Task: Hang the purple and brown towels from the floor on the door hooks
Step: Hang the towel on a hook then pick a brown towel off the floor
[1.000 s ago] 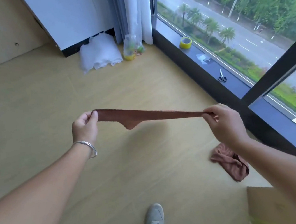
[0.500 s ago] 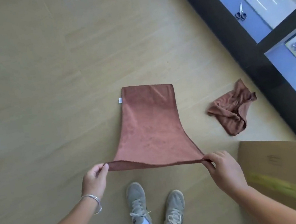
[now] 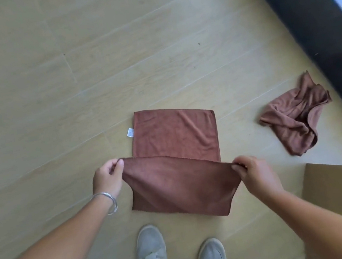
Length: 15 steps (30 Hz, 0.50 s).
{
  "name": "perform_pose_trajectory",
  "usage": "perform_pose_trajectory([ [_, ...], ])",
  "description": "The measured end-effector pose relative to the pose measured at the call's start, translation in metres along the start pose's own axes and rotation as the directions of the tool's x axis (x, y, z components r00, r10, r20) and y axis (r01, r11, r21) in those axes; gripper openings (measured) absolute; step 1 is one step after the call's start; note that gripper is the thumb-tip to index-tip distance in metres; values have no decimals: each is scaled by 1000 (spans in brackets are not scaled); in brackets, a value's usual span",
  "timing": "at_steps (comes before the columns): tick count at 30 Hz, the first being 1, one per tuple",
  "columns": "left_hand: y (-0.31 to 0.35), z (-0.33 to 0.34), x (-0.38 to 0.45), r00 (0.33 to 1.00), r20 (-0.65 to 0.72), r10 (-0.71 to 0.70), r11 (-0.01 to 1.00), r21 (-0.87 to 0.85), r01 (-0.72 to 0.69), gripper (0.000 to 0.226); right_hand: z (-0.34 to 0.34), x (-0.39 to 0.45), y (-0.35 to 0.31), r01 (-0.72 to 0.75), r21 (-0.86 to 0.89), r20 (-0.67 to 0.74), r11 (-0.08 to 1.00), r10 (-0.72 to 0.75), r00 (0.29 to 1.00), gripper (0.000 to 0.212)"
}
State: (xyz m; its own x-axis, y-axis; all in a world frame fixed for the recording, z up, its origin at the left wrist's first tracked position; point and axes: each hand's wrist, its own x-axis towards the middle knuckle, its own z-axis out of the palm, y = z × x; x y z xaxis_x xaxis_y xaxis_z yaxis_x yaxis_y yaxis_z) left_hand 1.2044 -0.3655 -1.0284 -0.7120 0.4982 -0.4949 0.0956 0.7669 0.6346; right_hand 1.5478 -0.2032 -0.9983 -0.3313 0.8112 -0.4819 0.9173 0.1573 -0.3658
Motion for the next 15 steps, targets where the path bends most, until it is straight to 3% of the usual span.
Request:
perform_pose_trajectory([
  [6,2,53,121,985,-56,164,986,-32,-166,14,30,134,12,53,100,-173,994,-35,984,5],
  [10,6,94,191,977,-70,203,979,-20,-205,19,46,207,19,67,147,-218,987,-33,975,6],
  [13,1,127,242,979,-46,199,974,119,-192,16,68,261,27,46,133,-245,990,-12,969,6],
  [15,-3,140,261,968,-101,232,955,214,-207,17,83,283,30,7,58,-273,998,9,962,8],
])
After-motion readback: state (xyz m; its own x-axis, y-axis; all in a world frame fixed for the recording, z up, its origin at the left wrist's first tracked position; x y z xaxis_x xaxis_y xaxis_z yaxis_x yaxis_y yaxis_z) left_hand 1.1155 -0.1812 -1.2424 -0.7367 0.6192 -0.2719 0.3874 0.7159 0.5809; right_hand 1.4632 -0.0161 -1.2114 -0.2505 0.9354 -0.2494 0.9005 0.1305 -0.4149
